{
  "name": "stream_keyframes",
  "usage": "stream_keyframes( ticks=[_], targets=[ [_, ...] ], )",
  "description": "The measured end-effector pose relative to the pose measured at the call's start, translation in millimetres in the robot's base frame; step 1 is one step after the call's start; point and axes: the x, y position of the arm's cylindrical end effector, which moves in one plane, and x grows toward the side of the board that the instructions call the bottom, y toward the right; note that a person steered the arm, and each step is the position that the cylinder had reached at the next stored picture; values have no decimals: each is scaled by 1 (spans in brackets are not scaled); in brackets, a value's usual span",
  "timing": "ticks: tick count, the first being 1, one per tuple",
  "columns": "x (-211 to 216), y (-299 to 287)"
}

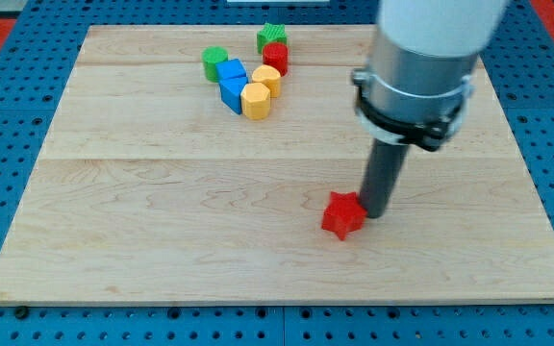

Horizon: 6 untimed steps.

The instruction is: Move the red star into the yellow hexagon

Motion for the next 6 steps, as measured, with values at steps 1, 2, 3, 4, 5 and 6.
stream_keyframes(
  ticks=[1, 2, 3, 4, 5, 6],
  targets=[
    [5, -29],
    [15, -28],
    [45, -8],
    [77, -56],
    [16, -116],
    [-61, -120]
  ],
)
